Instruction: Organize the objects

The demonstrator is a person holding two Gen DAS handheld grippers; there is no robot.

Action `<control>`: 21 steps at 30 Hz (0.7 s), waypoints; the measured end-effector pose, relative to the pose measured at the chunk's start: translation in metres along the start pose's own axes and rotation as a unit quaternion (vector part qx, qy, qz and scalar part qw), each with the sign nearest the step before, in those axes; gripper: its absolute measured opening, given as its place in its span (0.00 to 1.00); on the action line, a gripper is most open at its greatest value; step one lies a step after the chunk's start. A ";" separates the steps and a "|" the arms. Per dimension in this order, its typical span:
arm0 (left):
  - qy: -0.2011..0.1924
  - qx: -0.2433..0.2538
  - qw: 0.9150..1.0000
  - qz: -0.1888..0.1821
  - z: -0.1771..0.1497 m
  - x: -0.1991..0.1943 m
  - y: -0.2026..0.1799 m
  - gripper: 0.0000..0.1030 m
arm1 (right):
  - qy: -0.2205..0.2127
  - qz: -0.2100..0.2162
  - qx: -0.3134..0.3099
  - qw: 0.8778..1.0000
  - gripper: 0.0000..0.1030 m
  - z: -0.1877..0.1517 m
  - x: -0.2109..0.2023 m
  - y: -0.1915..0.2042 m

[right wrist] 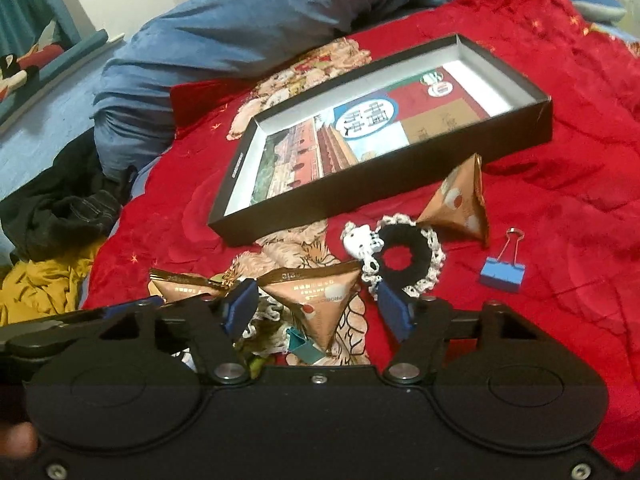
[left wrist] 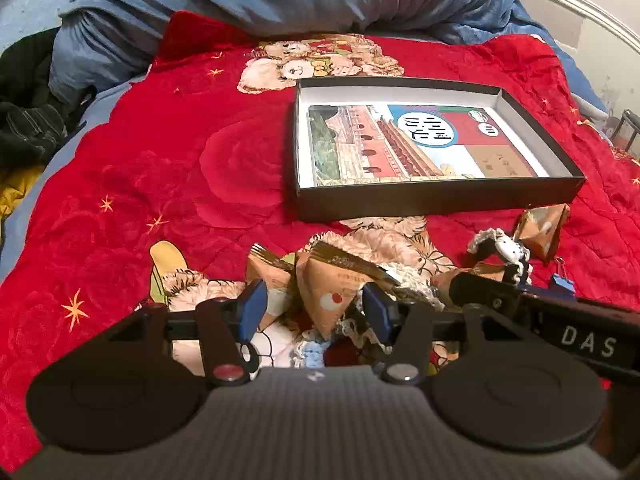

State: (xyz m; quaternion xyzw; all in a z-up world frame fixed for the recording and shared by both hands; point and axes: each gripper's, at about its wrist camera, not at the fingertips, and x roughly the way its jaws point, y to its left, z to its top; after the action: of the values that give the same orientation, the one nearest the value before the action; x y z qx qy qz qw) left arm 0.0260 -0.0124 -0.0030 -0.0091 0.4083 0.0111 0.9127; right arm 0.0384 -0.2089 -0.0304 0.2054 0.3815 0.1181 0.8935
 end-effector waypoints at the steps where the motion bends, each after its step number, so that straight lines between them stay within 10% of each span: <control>1: 0.000 0.001 1.000 0.001 0.000 0.001 -0.001 0.66 | 0.005 0.004 0.008 1.000 0.61 0.000 0.001 -0.002; 14: -0.006 -0.014 1.000 0.005 0.002 0.015 -0.002 0.64 | 0.012 0.018 0.063 0.998 0.58 0.002 0.013 -0.012; 21: -0.003 0.006 1.000 0.008 0.002 0.026 -0.008 0.44 | 0.015 0.012 0.070 0.997 0.49 0.002 0.021 -0.013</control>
State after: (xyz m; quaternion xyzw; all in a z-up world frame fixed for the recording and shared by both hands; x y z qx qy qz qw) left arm 0.0446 -0.0204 -0.0210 -0.0003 0.4052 0.0164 0.9141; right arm 0.0545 -0.2130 -0.0483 0.2705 0.3996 0.1046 0.8696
